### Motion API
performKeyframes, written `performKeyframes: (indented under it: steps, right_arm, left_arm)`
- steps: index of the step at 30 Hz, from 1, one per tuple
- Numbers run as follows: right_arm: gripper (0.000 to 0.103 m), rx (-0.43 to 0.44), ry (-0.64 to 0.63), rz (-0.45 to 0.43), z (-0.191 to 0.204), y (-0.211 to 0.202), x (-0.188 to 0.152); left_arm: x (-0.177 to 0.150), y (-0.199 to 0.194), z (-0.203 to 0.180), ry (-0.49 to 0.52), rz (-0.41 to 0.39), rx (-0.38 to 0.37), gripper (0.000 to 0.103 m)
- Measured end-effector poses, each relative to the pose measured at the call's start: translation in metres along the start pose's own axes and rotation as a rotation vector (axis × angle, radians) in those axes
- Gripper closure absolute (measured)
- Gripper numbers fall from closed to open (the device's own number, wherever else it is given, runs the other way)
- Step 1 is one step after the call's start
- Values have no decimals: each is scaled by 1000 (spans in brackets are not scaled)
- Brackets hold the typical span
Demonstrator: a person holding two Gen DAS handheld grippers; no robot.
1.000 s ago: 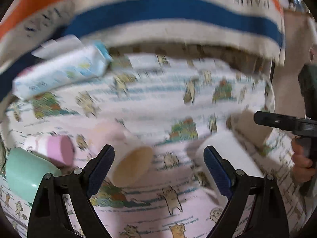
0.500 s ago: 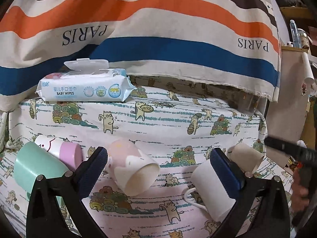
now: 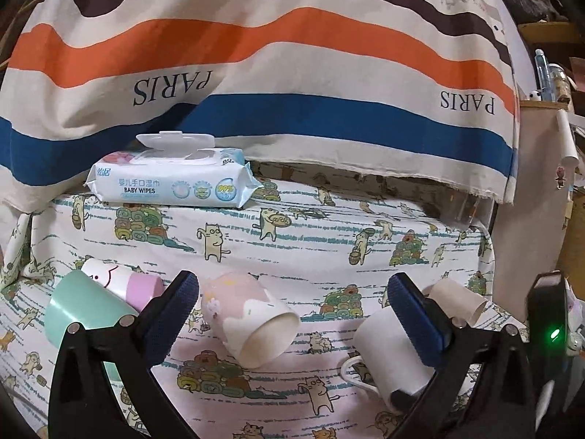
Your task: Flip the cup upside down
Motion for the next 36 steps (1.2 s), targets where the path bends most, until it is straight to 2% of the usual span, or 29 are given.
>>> performKeyframes:
  steps: [5,10,13,14,20,27,36]
  right_arm:
    - [0,-94,-18,87,-2,23,-9]
    - [2,-97,11,76,-7,27,-10]
    - [15,-70,3,85,-5,30,-8]
    - [22,-58,1,88,-4,30,-9]
    - [23,-36,-24,102,-3,22,-11]
    - [24,-40,-13,-11,-15,-14,18]
    - [24,-61,-35,-26,-19,-16,50]
  left_arm:
    - [-3,6,6,-27,34,15,0]
    - [-5,9,12,-82,64,4,0]
    - [-4,9,14,-95,69,-13,0]
    - [-3,8,15,-105,70,-22,0]
    - [1,5,16,-105,46,-9,0]
    - [3,4,18,-100,30,4,0]
    - [9,1,27,-123,7,22,0]
Point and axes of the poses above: each gripper's, at about its wrist camera, not at the fingertips, and y roughly the way its jaws point, z to its left, x to its top, the point moved 7 cm from there along y, roughly the way its jaws point, and after that the axes turned 8 degrees about -y, right-handed, at the moved point
